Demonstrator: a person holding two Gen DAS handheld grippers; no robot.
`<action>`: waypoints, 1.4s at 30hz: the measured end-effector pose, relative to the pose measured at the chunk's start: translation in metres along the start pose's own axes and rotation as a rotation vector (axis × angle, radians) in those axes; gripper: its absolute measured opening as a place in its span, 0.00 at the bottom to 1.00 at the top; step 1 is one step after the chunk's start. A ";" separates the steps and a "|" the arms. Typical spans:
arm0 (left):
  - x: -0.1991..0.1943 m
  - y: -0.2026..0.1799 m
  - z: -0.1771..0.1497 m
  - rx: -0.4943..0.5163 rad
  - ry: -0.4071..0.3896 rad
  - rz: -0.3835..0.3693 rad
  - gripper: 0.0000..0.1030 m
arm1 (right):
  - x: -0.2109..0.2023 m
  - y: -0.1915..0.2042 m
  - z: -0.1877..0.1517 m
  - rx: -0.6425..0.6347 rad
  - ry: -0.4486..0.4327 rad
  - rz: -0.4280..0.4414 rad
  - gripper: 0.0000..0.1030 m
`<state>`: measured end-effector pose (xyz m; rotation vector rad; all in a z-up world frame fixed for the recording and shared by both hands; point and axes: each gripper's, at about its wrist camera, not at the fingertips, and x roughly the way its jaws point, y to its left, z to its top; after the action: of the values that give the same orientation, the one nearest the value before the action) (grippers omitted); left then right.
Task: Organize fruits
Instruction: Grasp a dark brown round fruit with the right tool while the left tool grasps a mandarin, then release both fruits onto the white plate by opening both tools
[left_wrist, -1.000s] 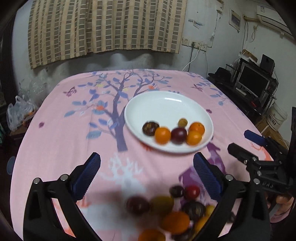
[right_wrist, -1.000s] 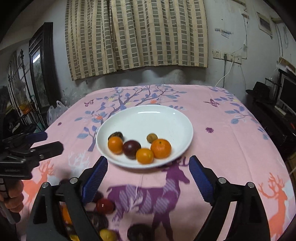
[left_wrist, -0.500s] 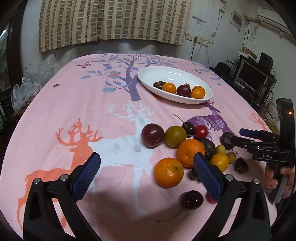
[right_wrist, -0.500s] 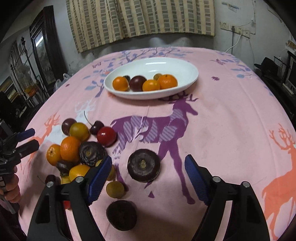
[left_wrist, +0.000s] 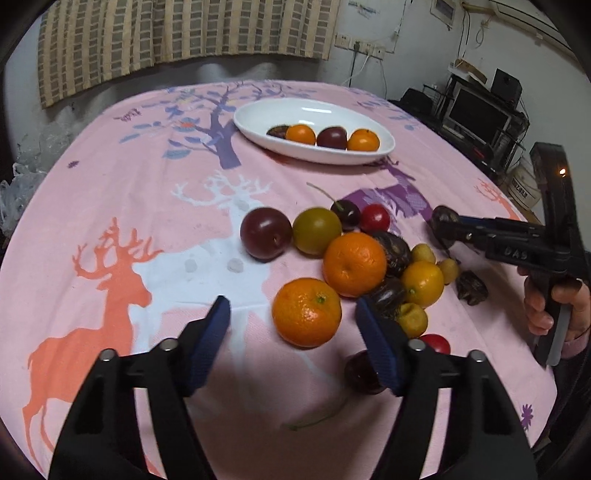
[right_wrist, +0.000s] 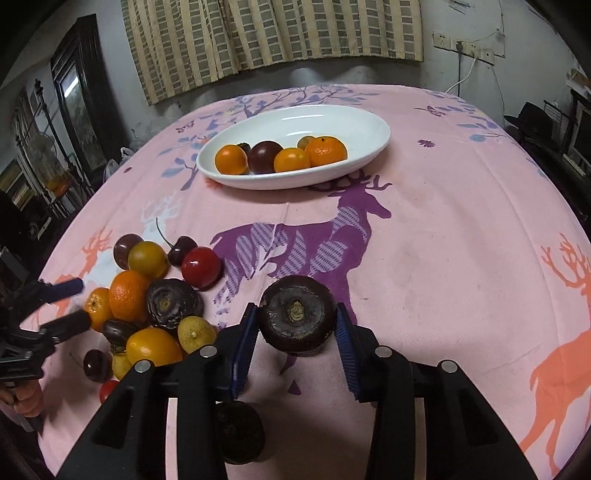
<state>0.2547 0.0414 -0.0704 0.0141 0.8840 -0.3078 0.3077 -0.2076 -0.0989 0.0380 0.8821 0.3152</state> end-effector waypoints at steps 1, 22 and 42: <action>0.003 -0.001 -0.001 0.004 0.011 0.000 0.60 | -0.001 0.000 0.000 -0.001 -0.002 0.005 0.41; -0.009 -0.005 0.057 -0.001 -0.050 -0.048 0.41 | -0.024 0.005 0.050 -0.012 -0.198 0.034 0.41; 0.097 0.002 0.214 -0.038 -0.081 0.070 0.91 | 0.051 -0.013 0.139 0.003 -0.230 0.005 0.77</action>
<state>0.4748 -0.0118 -0.0082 -0.0030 0.8073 -0.2250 0.4477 -0.1923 -0.0508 0.0772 0.6542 0.3074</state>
